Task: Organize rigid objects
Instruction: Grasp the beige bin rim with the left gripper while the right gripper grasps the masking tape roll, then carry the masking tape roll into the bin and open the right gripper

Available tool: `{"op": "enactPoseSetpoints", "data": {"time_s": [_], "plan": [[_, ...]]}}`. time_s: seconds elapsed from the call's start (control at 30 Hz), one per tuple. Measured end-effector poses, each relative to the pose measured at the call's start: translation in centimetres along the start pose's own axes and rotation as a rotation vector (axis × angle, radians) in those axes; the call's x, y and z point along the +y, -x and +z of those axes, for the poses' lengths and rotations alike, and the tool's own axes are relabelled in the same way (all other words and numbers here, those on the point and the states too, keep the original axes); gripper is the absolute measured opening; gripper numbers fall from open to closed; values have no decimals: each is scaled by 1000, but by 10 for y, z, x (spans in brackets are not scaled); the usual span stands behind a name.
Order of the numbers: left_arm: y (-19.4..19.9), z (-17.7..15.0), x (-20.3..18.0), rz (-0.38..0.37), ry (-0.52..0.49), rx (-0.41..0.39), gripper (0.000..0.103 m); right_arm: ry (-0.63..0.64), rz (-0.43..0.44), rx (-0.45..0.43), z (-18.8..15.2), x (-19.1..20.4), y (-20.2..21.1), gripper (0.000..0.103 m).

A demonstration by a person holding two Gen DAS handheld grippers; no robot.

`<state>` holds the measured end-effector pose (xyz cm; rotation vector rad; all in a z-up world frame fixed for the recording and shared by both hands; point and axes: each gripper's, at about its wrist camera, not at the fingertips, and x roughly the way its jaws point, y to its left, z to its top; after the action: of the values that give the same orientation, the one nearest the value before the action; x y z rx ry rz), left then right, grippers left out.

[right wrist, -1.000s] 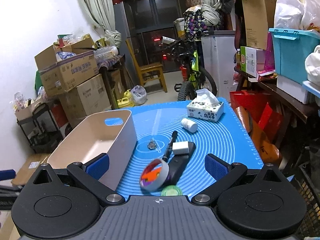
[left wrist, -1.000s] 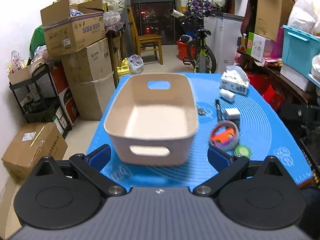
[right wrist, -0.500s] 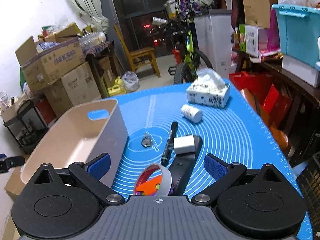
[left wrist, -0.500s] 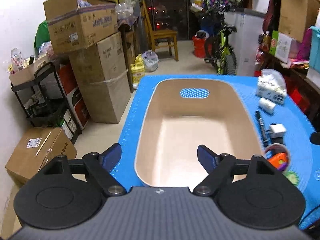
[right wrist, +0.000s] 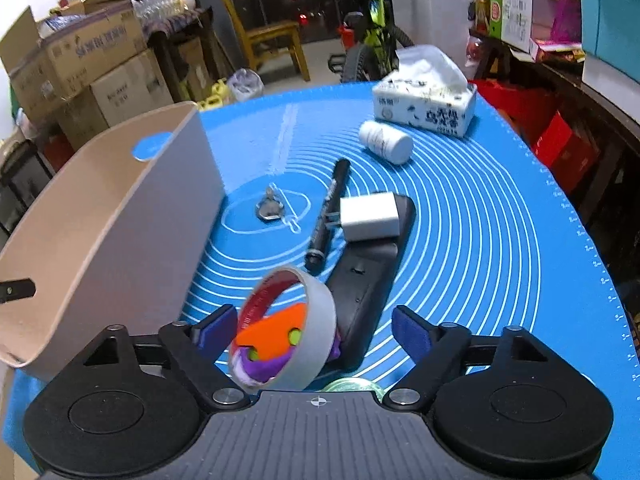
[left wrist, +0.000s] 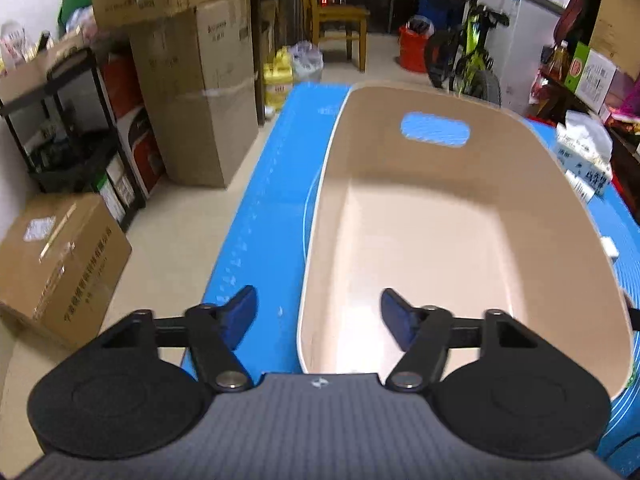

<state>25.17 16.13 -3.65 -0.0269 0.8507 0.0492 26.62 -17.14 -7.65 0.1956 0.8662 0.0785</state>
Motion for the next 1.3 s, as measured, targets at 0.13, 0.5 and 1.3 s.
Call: {"op": "enactPoseSetpoints", "data": {"time_s": [0.13,0.5,1.3], "plan": [[-5,-1,4,-20,11,34,46,-29,-3,30,2,-4,-12,80],[-7,1,8,-39,10,66,7,-61,26,57,2,-2,-19,48],[-8,0,11,-41,9,65,4,-38,53,-91,12,12,19,27]]}}
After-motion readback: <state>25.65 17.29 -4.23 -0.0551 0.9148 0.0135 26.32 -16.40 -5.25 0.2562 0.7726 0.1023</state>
